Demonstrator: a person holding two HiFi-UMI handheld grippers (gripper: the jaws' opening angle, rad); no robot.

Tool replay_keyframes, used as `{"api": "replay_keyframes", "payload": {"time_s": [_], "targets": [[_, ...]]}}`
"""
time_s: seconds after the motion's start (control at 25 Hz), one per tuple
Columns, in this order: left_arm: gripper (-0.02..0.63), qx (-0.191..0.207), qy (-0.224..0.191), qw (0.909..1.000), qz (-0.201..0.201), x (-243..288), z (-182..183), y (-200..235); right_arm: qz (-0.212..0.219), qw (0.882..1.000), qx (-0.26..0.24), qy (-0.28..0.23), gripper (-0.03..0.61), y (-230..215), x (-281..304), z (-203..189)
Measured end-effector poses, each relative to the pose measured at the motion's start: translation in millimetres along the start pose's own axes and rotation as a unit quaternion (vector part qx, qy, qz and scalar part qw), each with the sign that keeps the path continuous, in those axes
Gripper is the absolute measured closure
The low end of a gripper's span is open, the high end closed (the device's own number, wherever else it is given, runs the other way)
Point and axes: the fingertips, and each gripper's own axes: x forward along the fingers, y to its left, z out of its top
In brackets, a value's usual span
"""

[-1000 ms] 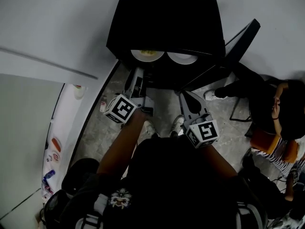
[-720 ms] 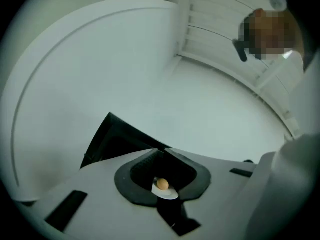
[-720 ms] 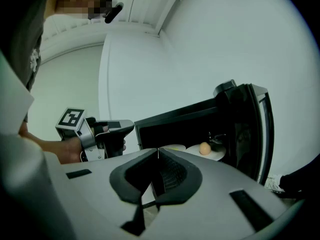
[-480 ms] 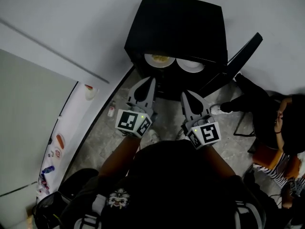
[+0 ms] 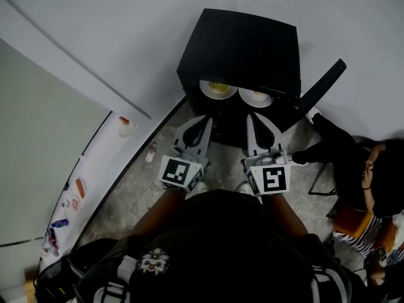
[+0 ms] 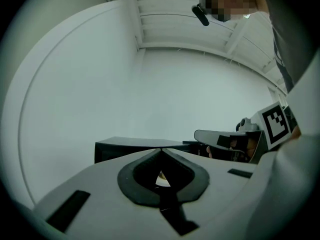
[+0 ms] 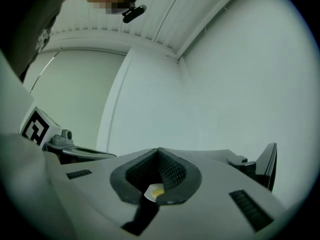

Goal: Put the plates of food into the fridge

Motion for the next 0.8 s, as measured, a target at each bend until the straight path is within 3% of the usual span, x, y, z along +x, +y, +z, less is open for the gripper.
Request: {"api": "replay_keyframes", "payload": {"time_s": [0.48, 0.8], "targets": [[0.591, 0.006, -0.032, 0.9991, -0.025, 10.3, 28.6, -16.6, -0.017, 0.999, -0.03, -0.026, 0.554, -0.8, -9.0, 14.0], [0.591, 0.016, -0.037, 0.999, -0.018, 10.6, 35.7, -13.8, -0.012, 0.999, -0.036, -0.038, 0.554, 1.4, -10.1, 23.9]]}}
